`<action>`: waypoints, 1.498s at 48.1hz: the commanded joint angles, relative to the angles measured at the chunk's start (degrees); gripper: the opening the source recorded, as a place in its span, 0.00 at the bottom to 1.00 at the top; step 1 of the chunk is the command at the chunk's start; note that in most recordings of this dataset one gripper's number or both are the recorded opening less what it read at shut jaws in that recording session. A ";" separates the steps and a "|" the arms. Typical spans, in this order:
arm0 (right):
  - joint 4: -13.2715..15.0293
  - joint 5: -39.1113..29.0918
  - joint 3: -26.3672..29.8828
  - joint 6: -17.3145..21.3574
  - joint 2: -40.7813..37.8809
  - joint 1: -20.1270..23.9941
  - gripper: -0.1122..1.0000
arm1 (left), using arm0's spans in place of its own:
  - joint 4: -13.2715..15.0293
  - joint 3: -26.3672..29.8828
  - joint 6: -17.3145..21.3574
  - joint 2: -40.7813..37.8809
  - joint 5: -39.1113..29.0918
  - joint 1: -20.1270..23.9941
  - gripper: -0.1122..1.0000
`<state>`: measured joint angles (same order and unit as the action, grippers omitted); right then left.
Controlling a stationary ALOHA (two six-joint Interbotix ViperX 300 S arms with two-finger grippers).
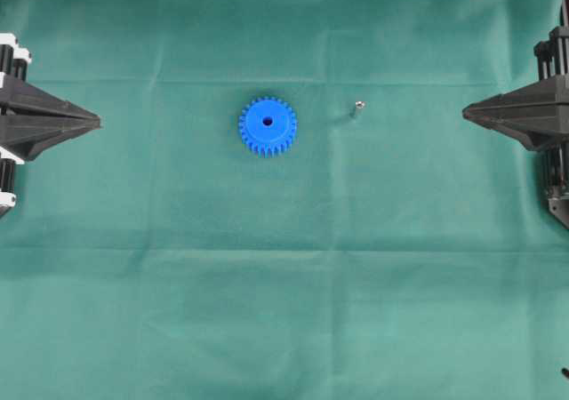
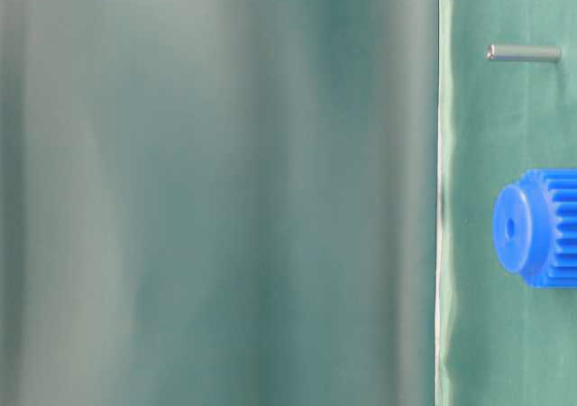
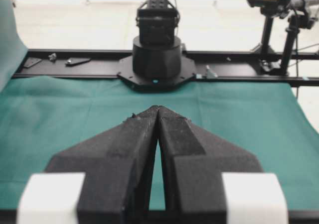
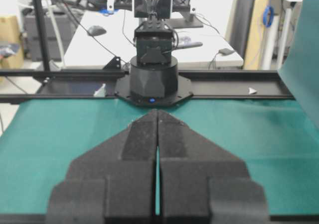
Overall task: Insert the shaft placed at a random location into the center hole of the medium gear at another random location.
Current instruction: 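Move the right gripper to the silver shaft and grasp it upright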
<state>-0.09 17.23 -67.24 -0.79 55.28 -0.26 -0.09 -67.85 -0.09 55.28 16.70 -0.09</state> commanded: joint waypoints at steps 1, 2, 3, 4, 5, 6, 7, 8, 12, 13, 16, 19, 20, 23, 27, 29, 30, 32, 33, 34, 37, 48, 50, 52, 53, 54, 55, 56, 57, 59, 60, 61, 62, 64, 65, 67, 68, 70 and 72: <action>-0.09 -0.35 0.62 0.53 -0.53 -0.44 0.11 | -0.53 2.11 -0.26 -0.70 -1.23 -0.09 0.10; 0.00 -0.53 0.70 0.62 -0.62 -0.70 0.11 | -0.53 2.20 -0.26 -0.70 -1.58 -0.09 0.10; -0.09 -0.79 0.70 0.79 -0.79 -0.97 0.11 | -0.53 2.20 -0.26 -0.70 -1.76 -0.09 0.10; 0.00 -1.14 0.79 0.88 -0.88 -1.23 0.11 | -0.53 2.20 -0.35 -0.62 -1.85 -0.09 0.10; -0.09 -1.58 0.79 0.88 -1.14 -1.67 0.11 | -0.44 2.20 -0.35 -0.62 -1.93 -0.09 0.10; -0.09 -1.67 0.70 0.97 -1.41 -1.93 0.11 | -0.53 2.20 -0.35 -0.53 -2.11 -0.09 0.10; -0.09 -1.85 0.62 0.97 -1.67 -2.20 0.11 | -0.44 2.20 -0.44 -0.53 -2.11 -0.09 0.10; -0.09 -1.93 0.62 0.97 -2.02 -2.46 0.11 | -0.53 2.20 -0.53 -0.44 -2.29 -0.09 0.10; -0.09 -1.85 0.53 0.97 -3.43 -3.34 0.11 | -0.53 2.20 -0.70 -0.44 -2.55 -0.09 0.10; -0.09 -1.85 0.53 0.97 -3.78 -3.52 0.11 | -0.53 2.20 -0.70 -0.44 -2.72 -0.09 0.10; -0.09 -1.76 0.53 0.88 -5.45 -4.39 0.11 | -0.53 2.20 -0.70 -0.44 -2.90 -0.09 0.10; -0.09 -1.41 0.53 0.88 -7.12 -5.36 0.11 | -0.53 2.20 -0.70 -0.44 -3.08 -0.09 0.10; -0.09 -1.23 0.44 0.88 -7.82 -5.71 0.11 | -0.53 2.20 -0.70 -0.44 -3.08 -0.09 0.10; -0.09 -0.62 0.26 0.79 -9.84 -6.77 0.11 | -0.53 2.20 -0.70 -0.44 -3.25 0.00 0.10; -0.09 0.53 0.26 0.70 -13.89 -8.09 0.11 | -0.53 2.20 -0.70 -0.44 -3.16 0.18 0.10; -0.09 1.14 0.35 0.70 -15.91 -8.44 0.14 | -0.53 2.20 -0.70 -0.44 -3.25 0.26 0.10; -0.09 1.41 0.44 0.70 -16.88 -8.70 0.17 | -0.53 2.20 -0.70 -0.44 -3.25 0.26 0.10; -0.09 2.02 0.70 0.70 -18.98 -9.40 0.24 | -0.53 2.20 -0.70 -0.44 -3.25 0.35 0.10; -0.09 2.29 0.79 0.70 -20.04 -9.76 0.29 | -0.53 2.20 -0.70 -0.44 -3.25 0.35 0.10; -0.09 2.55 0.88 0.70 -21.09 -10.20 0.33 | -0.53 2.20 -0.70 -0.44 -3.25 0.44 0.10; -0.18 3.87 1.32 0.62 -25.05 -11.69 0.51 | -0.53 2.20 -0.70 -0.44 -3.16 0.44 0.10; -0.09 13.45 1.32 -1.23 -38.58 -14.41 0.85 | -0.53 2.11 -0.62 -0.53 -3.25 0.44 0.10; -0.09 15.56 1.32 -1.32 -40.69 -14.59 0.82 | -0.62 2.02 -0.62 -0.53 -3.25 0.44 0.10; -0.18 17.23 1.41 -1.23 -42.71 -15.03 0.82 | -0.62 2.02 -0.62 -0.53 -3.25 0.53 0.10; -0.18 18.02 1.49 -1.23 -43.59 -15.12 0.82 | -0.62 2.02 -0.62 -0.53 -3.25 0.53 0.10; -0.18 18.63 1.67 -1.32 -44.47 -15.21 0.83 | -0.53 2.02 -0.62 -0.53 -3.25 0.53 0.10; -0.26 19.25 1.76 -1.32 -45.35 -15.29 0.83 | -0.62 2.02 -0.62 -0.53 -3.34 0.53 0.10; -0.26 19.69 1.85 -1.23 -46.23 -15.38 0.83 | -0.53 2.02 -0.62 -0.53 -3.43 0.53 0.10; -0.35 20.21 2.02 -1.32 -47.55 -15.38 0.83 | -0.62 2.02 -0.62 -0.53 -3.43 0.53 0.10; -0.62 20.83 2.37 -1.32 -48.96 -15.38 0.83 | -0.62 2.02 -0.62 -0.62 -3.52 0.53 0.10; -0.70 21.18 2.46 -1.23 -49.66 -15.38 0.83 | -0.53 2.02 -0.62 -0.62 -3.60 0.53 0.10; -0.79 21.27 2.72 -1.23 -50.27 -15.38 0.83 | -0.62 2.02 -0.62 -0.62 -3.60 0.53 0.10; -0.88 21.45 2.90 -1.23 -50.98 -15.38 0.83 | -0.53 2.02 -0.62 -0.62 -3.60 0.53 0.10; -1.05 21.71 3.08 -1.23 -52.29 -15.38 0.83 | -0.53 2.02 -0.62 -0.62 -3.60 0.62 0.10; -1.32 21.97 3.34 -1.23 -53.26 -15.38 0.83 | -0.53 2.02 -0.62 -0.62 -3.60 0.62 0.10; -1.49 22.24 3.60 -1.23 -54.32 -15.38 0.83 | -0.53 1.93 -0.62 -0.70 -3.60 0.62 0.10; -1.58 22.41 3.60 -1.23 -54.76 -15.38 0.83 | -0.62 2.02 -0.62 -0.70 -3.60 0.62 0.10; -1.76 22.76 3.78 -1.23 -55.63 -15.38 0.83 | -0.62 1.93 -0.62 -0.70 -3.60 0.62 0.10; -1.85 23.12 3.96 -1.14 -56.43 -15.38 0.83 | -0.53 1.93 -0.62 -0.70 -3.60 0.62 0.10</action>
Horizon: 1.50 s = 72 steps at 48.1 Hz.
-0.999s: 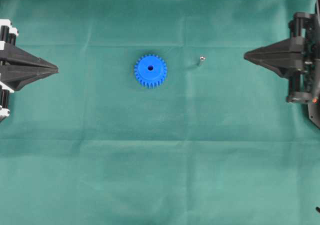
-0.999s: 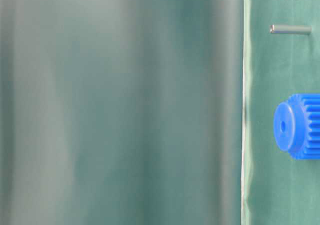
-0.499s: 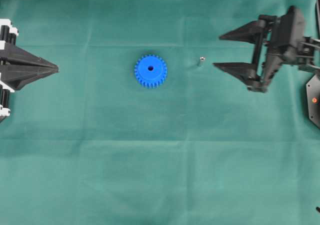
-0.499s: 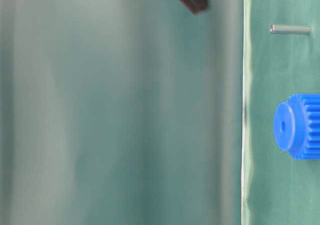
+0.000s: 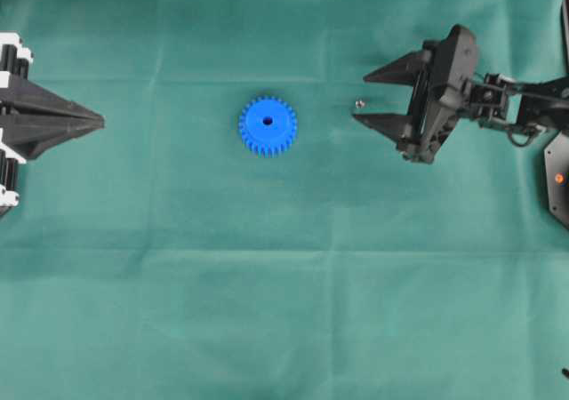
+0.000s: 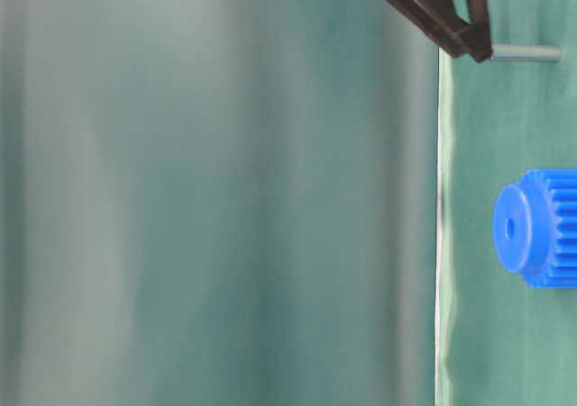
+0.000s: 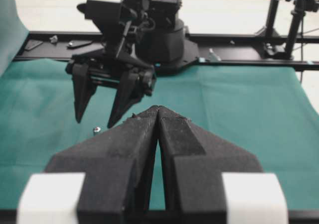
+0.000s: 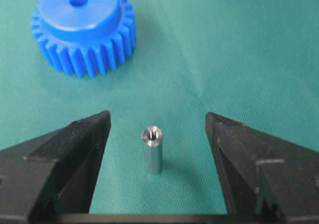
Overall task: Insert the shaft placed at a random location into the center hole of the medium gear at another random location.
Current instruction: 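Move the right gripper to the silver shaft and grasp it upright, then carry the held shaft left over the blue gear's center hole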
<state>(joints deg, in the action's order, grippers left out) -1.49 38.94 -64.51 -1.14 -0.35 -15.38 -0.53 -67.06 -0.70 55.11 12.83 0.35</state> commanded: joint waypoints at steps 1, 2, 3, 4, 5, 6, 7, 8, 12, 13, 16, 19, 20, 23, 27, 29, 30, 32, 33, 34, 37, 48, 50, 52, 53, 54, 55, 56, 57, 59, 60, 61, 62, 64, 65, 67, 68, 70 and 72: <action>-0.44 1.49 1.23 -0.70 -1.14 -0.26 0.83 | -0.18 1.14 0.00 -0.53 0.26 0.18 0.10; -0.44 1.49 1.32 -0.70 -1.49 -0.26 0.83 | -0.18 1.14 0.00 -0.53 0.26 0.26 0.10; -0.44 1.58 1.41 -0.62 -1.76 -0.26 0.83 | -0.18 1.05 0.00 -0.53 0.26 0.26 0.10; -0.44 1.58 1.49 -0.62 -2.11 -0.26 0.83 | -0.18 1.14 0.00 -0.53 0.26 0.26 0.10; -0.53 1.58 1.58 -0.62 -2.29 -0.26 0.83 | -0.18 1.14 0.00 -0.53 0.18 0.26 0.10; -0.53 1.58 1.58 -0.62 -2.46 -0.26 0.83 | -0.18 1.14 0.00 -0.53 0.09 0.35 0.10; -0.62 1.58 1.67 -0.62 -2.64 -0.26 0.83 | -0.09 1.14 0.00 -0.53 -0.09 0.35 0.10; -0.62 1.58 1.67 -0.62 -2.72 -0.26 0.83 | -0.18 1.14 0.00 -0.53 -0.18 0.44 0.10; -0.70 1.58 1.76 -0.62 -2.81 -0.26 0.83 | -0.18 1.14 0.00 -0.53 -0.70 0.70 0.10; -0.70 1.58 1.67 -0.62 -2.90 -0.26 0.83 | -0.18 1.14 0.00 -0.53 -0.79 0.70 0.10; -0.70 1.58 1.76 -0.62 -2.81 -0.26 0.83 | -0.18 1.14 0.00 -0.53 -0.88 0.79 0.10; -0.70 1.58 1.76 -0.62 -2.90 -0.26 0.83 | -0.09 1.14 0.00 -0.53 -0.88 0.79 0.10; -0.70 1.58 1.76 -0.62 -2.90 -0.18 0.83 | -0.09 1.14 -0.09 -0.53 -0.88 0.79 0.10; -0.62 1.58 1.76 -0.62 -2.90 -0.09 0.80 | -0.09 1.14 0.00 -0.44 -0.88 0.79 0.10; -0.53 1.58 1.76 -0.62 -2.90 0.18 0.71 | -0.18 1.05 0.00 -0.53 -0.88 0.79 0.10; -0.44 1.58 1.76 -0.62 -2.90 0.26 0.63 | -0.09 1.14 0.00 -0.53 -0.88 0.79 0.10; -0.35 1.58 1.67 -0.62 -2.90 0.35 0.58 | -0.18 1.05 0.00 -0.53 -0.88 0.79 0.10; -0.35 1.67 1.67 -0.70 -2.81 0.44 0.48 | -0.18 1.14 -0.09 -0.53 -0.88 0.79 0.10; -0.26 1.67 1.67 -0.70 -2.90 0.44 0.42 | -0.09 1.14 0.00 -0.53 -0.88 0.79 0.10; -0.26 1.67 1.67 -0.70 -2.90 0.44 0.37 | -0.18 1.14 0.00 -0.53 -0.88 0.79 0.10; -0.26 1.58 1.67 -0.70 -2.81 0.44 0.24 | -0.18 1.14 -0.09 -0.53 -0.88 0.79 0.10; 0.09 1.58 1.67 -0.70 -2.90 0.53 0.22 | -0.18 1.05 -0.09 -0.53 -0.88 0.79 0.10; 0.09 1.67 1.67 -0.70 -2.90 0.62 0.22 | -0.18 1.05 -0.09 -0.53 -0.88 0.79 0.10; 0.00 1.67 1.67 -0.70 -2.90 0.62 0.22 | -0.18 1.05 -0.09 -0.53 -0.88 0.79 0.10; 0.00 1.58 1.67 -0.70 -2.90 0.62 0.22 | -0.18 1.05 -0.09 -0.53 -0.88 0.79 0.10; 0.00 1.67 1.76 -0.70 -2.81 0.62 0.22 | -0.18 1.14 -0.09 -0.53 -0.88 0.79 0.10; 0.00 1.67 1.76 -0.70 -2.81 0.62 0.22 | -0.18 1.14 -0.09 -0.53 -0.88 0.79 0.10; 0.00 1.58 1.76 -0.70 -2.72 0.62 0.22 | -0.18 1.05 -0.09 -0.53 -0.88 0.79 0.10; 0.00 1.67 1.76 -0.70 -2.64 0.62 0.22 | -0.18 1.14 -0.09 -0.53 -0.88 0.79 0.10; 0.00 1.67 1.76 -0.70 -2.29 0.62 0.22 | -0.09 1.05 -0.09 -0.53 -0.88 0.79 0.10; 0.00 1.58 1.76 -0.70 -2.02 0.62 0.22 | -0.18 1.05 -0.09 -0.53 -0.88 0.79 0.10; -0.09 1.41 1.76 -0.70 -1.58 0.62 0.22 | -0.18 1.14 -0.09 -0.53 -0.88 0.79 0.10; -0.09 1.32 1.76 -0.70 -1.23 0.62 0.22 | -0.09 1.05 -0.09 -0.53 -0.88 0.79 0.10; -0.09 1.23 1.85 -0.70 -0.35 0.62 0.22 | -0.18 1.14 -0.09 -0.53 -0.88 0.79 0.10; -0.09 0.88 1.85 -0.70 0.44 0.62 0.22 | -0.18 1.05 -0.09 -0.53 -0.88 0.79 0.10; -0.09 0.18 1.93 -0.70 1.58 0.62 0.22 | -0.18 1.14 -0.09 -0.53 -0.88 0.79 0.10; -0.09 -0.18 1.93 -0.70 2.20 0.62 0.22 | -0.09 1.14 -0.09 -0.53 -0.88 0.79 0.10; -0.09 -1.41 2.02 -0.70 3.52 0.62 0.22 | -0.18 1.14 -0.09 -0.53 -0.88 0.79 0.10; -0.09 -2.81 2.29 -0.70 4.75 0.62 0.22 | -0.18 1.14 -0.09 -0.53 -0.88 0.88 0.10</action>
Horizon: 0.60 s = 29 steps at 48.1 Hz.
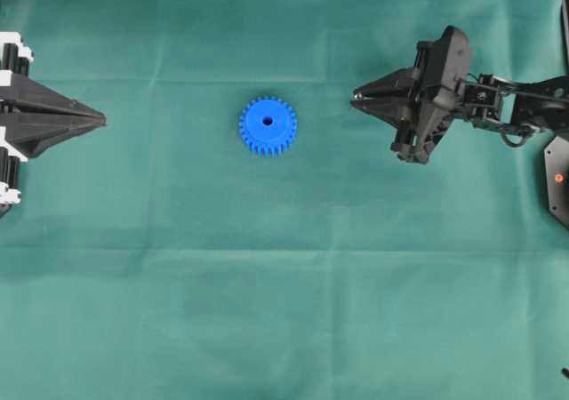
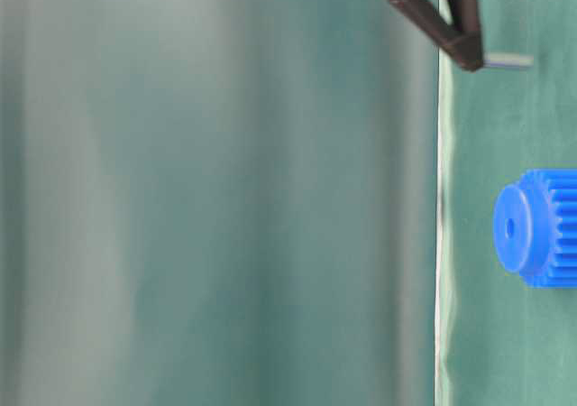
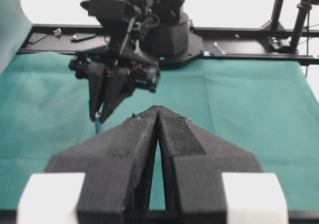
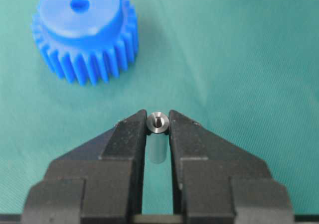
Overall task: Insert the shaft placed at a random location into the center hole of the medium gear at another random location.
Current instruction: 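Carry the held shaft left over the blue gear's center hole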
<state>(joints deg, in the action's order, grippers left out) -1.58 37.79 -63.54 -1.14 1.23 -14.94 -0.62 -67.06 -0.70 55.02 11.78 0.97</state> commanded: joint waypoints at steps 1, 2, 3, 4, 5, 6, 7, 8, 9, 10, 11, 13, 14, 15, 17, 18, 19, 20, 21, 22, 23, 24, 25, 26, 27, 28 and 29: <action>0.00 -2.46 1.41 -0.70 3.87 0.18 0.22 | -0.09 1.14 -0.09 -0.44 0.18 0.26 0.10; 0.00 -3.34 1.58 -0.79 4.48 0.18 0.22 | -0.09 1.14 -0.09 -0.44 0.18 0.26 0.10; 0.00 -4.22 1.76 -0.79 5.01 0.18 0.22 | 0.00 1.14 -0.09 -0.44 0.18 0.26 0.10; 0.00 -5.10 1.93 -0.70 5.71 0.18 0.22 | -0.09 1.14 -0.09 -0.44 0.18 0.35 0.10; 0.00 -5.89 2.11 -0.79 6.24 0.18 0.22 | -0.09 1.14 -0.09 -0.44 0.18 0.35 0.10; 0.00 -6.77 2.29 -0.70 6.86 0.18 0.22 | -0.09 1.14 -0.09 -0.44 0.18 0.35 0.10; 0.00 -7.47 2.46 -0.79 7.47 0.18 0.22 | 0.00 1.14 -0.09 -0.44 0.18 0.35 0.10; 0.00 -8.26 2.64 -0.79 8.00 0.18 0.22 | -0.09 1.14 -0.09 -0.44 0.18 0.44 0.10; 0.00 -8.88 2.90 -0.79 8.53 0.18 0.22 | -0.09 1.14 -0.09 -0.44 0.18 0.44 0.10; 0.00 -9.58 2.99 -0.79 8.88 0.18 0.22 | -0.09 1.14 -0.09 -0.44 0.18 0.44 0.10; 0.00 -10.20 3.16 -0.79 9.32 0.18 0.22 | -0.09 1.05 -0.09 -0.44 0.18 0.44 0.10; 0.00 -11.34 3.52 -0.79 9.93 0.18 0.22 | -0.09 1.14 -0.09 -0.44 0.18 0.44 0.10; 0.00 -11.78 3.60 -0.88 10.20 0.18 0.22 | -0.09 1.14 -0.09 -0.44 0.18 0.44 0.10; 0.09 -12.22 3.69 -0.88 10.37 0.18 0.22 | 0.00 1.14 -0.09 -0.44 0.18 0.44 0.10; 0.00 -13.01 3.96 -0.88 10.63 0.18 0.22 | -0.09 1.14 -0.09 -0.44 0.18 0.44 0.10; 0.09 -13.18 4.04 -0.88 10.63 0.18 0.22 | -0.09 1.14 -0.09 -0.44 0.18 0.44 0.10; 0.09 -13.36 4.13 -0.88 10.63 0.18 0.22 | -0.09 1.14 -0.09 -0.44 0.18 0.44 0.10; 0.09 -13.45 4.13 -0.88 10.63 0.18 0.22 | -0.09 1.14 -0.09 -0.44 0.18 0.44 0.10; 0.09 -13.54 4.13 -0.88 10.63 0.18 0.22 | -0.09 1.14 -0.09 -0.44 0.18 0.44 0.10; 0.09 -13.54 4.13 -0.88 10.63 0.18 0.22 | -0.09 1.05 -0.09 -0.44 0.18 0.44 0.10; 0.09 -13.54 4.13 -0.88 10.63 0.18 0.22 | -0.09 1.14 -0.09 -0.44 0.18 0.44 0.10; 0.09 -13.54 4.13 -0.88 10.55 0.18 0.22 | -0.09 1.14 -0.09 -0.44 0.18 0.44 0.10; 0.00 -13.62 4.04 -0.88 10.55 0.18 0.22 | -0.09 1.05 -0.09 -0.44 0.18 0.44 0.10; 0.09 -13.62 4.13 -0.88 10.55 0.18 0.22 | -0.09 1.14 -0.09 -0.44 0.18 0.44 0.10; 0.09 -13.62 4.13 -0.88 10.55 0.18 0.22 | -0.09 1.05 -0.09 -0.44 0.18 0.44 0.10; 0.09 -13.62 4.13 -0.88 10.55 0.18 0.22 | -0.09 1.14 -0.09 -0.44 0.18 0.44 0.10; 0.00 -13.62 4.13 -0.88 10.55 0.18 0.22 | -0.09 1.14 -0.09 -0.44 0.18 0.44 0.10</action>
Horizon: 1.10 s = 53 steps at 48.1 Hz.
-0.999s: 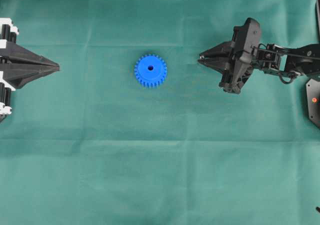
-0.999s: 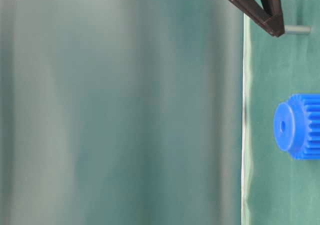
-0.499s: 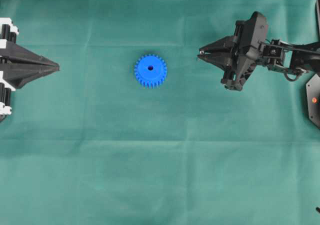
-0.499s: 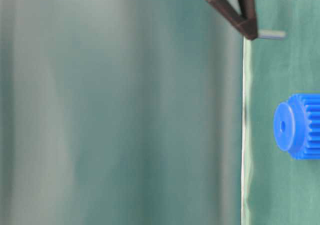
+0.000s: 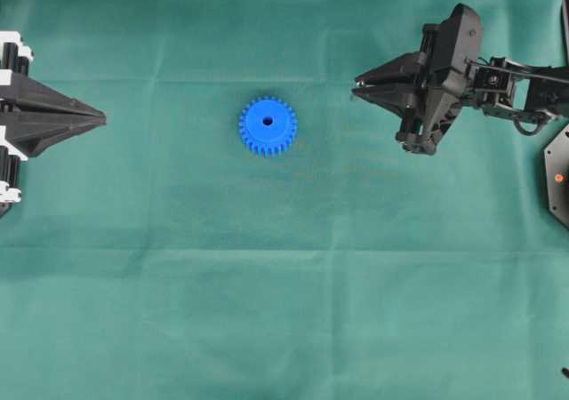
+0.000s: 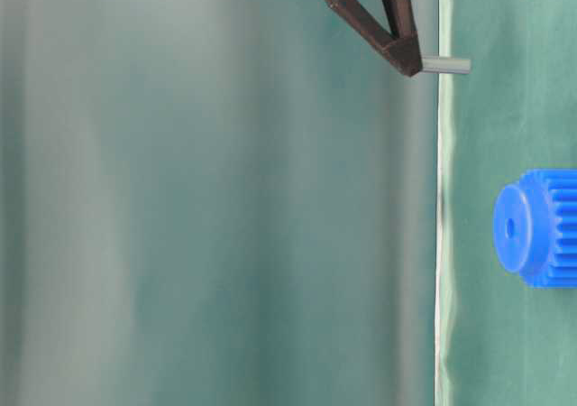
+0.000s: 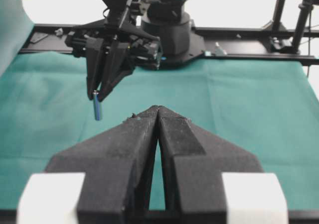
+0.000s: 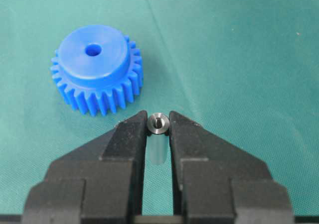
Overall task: Insert the shaft placed at a random location into the center hole of the medium gear at another random location.
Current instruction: 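Carry the held shaft left over the blue gear's center hole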
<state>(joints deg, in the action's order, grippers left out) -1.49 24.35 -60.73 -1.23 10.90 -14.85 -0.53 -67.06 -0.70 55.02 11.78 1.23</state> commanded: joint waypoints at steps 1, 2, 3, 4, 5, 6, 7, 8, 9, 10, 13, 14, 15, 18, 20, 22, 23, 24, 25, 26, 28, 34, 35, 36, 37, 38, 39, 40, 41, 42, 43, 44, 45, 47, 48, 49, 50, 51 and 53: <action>0.00 -0.18 1.32 -0.79 0.88 0.09 0.22 | -0.09 1.14 -0.09 -0.44 0.18 0.18 0.10; -0.09 -0.18 1.32 -0.79 0.88 0.09 0.22 | -0.18 1.14 -0.09 -0.44 0.18 0.18 0.10; -0.09 -0.18 1.32 -0.79 0.88 0.09 0.22 | -0.18 1.14 -0.09 -0.53 0.18 0.18 0.10; 0.00 -0.18 1.41 -0.79 0.88 0.09 0.22 | -0.18 1.05 -0.09 -0.44 0.18 0.18 0.10; 0.00 -0.18 1.41 -0.79 0.88 0.09 0.22 | -0.18 1.05 -0.09 -0.44 0.18 0.18 0.10; -0.09 -0.18 1.41 -0.79 0.88 0.09 0.22 | -0.18 1.05 -0.09 -0.44 0.18 0.18 0.10; -0.09 -0.18 1.32 -0.79 0.88 0.09 0.22 | -0.18 1.14 -0.09 -0.44 0.18 0.18 0.10; 0.00 -0.18 1.41 -0.79 0.88 0.09 0.22 | -0.09 1.14 -0.09 -0.44 0.18 0.18 0.10; -0.09 -0.18 1.41 -0.79 0.88 0.09 0.22 | -0.18 1.05 -0.09 -0.53 0.18 0.18 0.10; -0.09 -0.09 1.41 -0.70 0.88 0.09 0.22 | -0.18 1.14 -0.09 -0.53 0.18 0.18 0.10; -0.09 0.09 1.41 -0.62 0.88 0.18 0.22 | -0.18 1.05 -0.09 -0.44 0.18 0.18 0.10; -0.09 0.09 1.41 -0.62 0.88 0.26 0.22 | -0.18 1.14 -0.09 -0.44 0.18 0.18 0.10; -0.18 0.09 1.58 -0.53 0.79 0.44 0.22 | -0.09 1.05 -0.09 -0.44 0.18 0.18 0.10; -0.26 0.09 2.11 -0.53 0.44 0.88 0.22 | -0.18 1.14 -0.09 -0.44 0.18 0.18 0.10; -0.26 0.09 2.46 -0.53 0.09 1.32 0.22 | -0.18 1.14 -0.09 -0.53 0.18 0.18 0.10; -0.35 0.09 2.99 -0.53 -0.35 1.76 0.22 | -0.18 1.14 -0.09 -0.53 0.18 0.18 0.10; -0.35 0.09 3.25 -0.53 -0.70 1.93 0.22 | -0.18 1.14 -0.09 -0.53 0.18 0.18 0.10; -0.35 0.09 3.52 -0.53 -0.88 2.20 0.22 | -0.18 1.14 -0.09 -0.44 0.18 0.18 0.10; -0.35 0.09 3.87 -0.53 -1.23 2.37 0.22 | -0.18 1.05 -0.09 -0.53 0.18 0.18 0.10; -0.35 0.09 4.22 -0.53 -1.49 2.55 0.22 | -0.09 1.05 -0.09 -0.44 0.18 0.18 0.10; -0.35 0.09 5.10 -0.53 -2.37 2.99 0.22 | -0.09 1.05 -0.09 -0.53 0.18 0.18 0.10; -0.44 -0.18 7.91 -0.53 -4.75 3.78 0.22 | -0.18 1.05 -0.09 -0.62 0.18 0.18 0.10; -0.35 -0.18 8.44 -0.53 -5.10 3.87 0.22 | -0.18 1.05 -0.09 -0.62 0.18 0.18 0.10; -0.44 -0.35 8.96 -0.53 -5.45 4.04 0.22 | -0.18 1.05 -0.09 -0.62 0.18 0.18 0.10; -0.35 -0.35 9.49 -0.53 -5.80 4.13 0.22 | -0.18 1.05 -0.09 -0.62 0.18 0.18 0.10; -0.44 -0.44 10.02 -0.53 -6.15 4.31 0.22 | -0.18 1.05 -0.09 -0.70 0.18 0.18 0.10; -0.44 -0.62 10.46 -0.53 -6.50 4.39 0.22 | -0.18 1.05 -0.09 -0.70 0.18 0.18 0.10; -0.44 -0.70 10.90 -0.53 -6.86 4.48 0.22 | -0.18 1.05 -0.09 -0.70 0.18 0.18 0.10; -0.44 -0.79 11.43 -0.53 -7.21 4.66 0.22 | -0.18 1.05 -0.09 -0.70 0.18 0.18 0.10; -0.44 -0.88 12.04 -0.53 -7.56 4.75 0.22 | -0.09 1.05 -0.09 -0.70 0.18 0.18 0.10; -0.35 -1.05 12.74 -0.53 -8.17 4.83 0.22 | -0.18 1.05 -0.09 -0.70 0.18 0.18 0.10; -0.44 -1.23 13.18 -0.53 -8.44 5.01 0.22 | -0.18 1.05 -0.09 -0.70 0.18 0.18 0.10; -0.35 -1.32 13.71 -0.53 -8.79 5.01 0.22 | -0.18 1.05 -0.09 -0.70 0.18 0.18 0.10; -0.44 -1.67 14.68 -0.53 -9.40 5.45 0.22 | -0.09 1.05 -0.09 -0.79 0.18 0.18 0.10; -0.44 -1.76 15.03 -0.53 -9.67 5.54 0.22 | -0.09 1.05 -0.09 -0.79 0.18 0.18 0.10; -0.44 -1.93 15.47 -0.53 -9.93 5.71 0.22 | -0.18 1.05 -0.09 -0.79 0.18 0.18 0.10; -0.44 -2.11 15.91 -0.53 -10.20 5.89 0.22 | -0.18 0.97 -0.09 -0.79 0.18 0.18 0.10; -0.35 -2.20 16.35 -0.53 -10.46 6.06 0.22 | -0.09 0.97 -0.09 -0.79 0.18 0.18 0.10; -0.44 -2.46 17.05 -0.53 -10.99 6.42 0.22 | -0.18 0.97 -0.09 -0.79 0.18 0.18 0.10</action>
<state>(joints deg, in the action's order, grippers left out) -1.76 22.50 -46.32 -1.23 0.00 -9.14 -0.53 -67.06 -0.70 54.76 11.78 1.23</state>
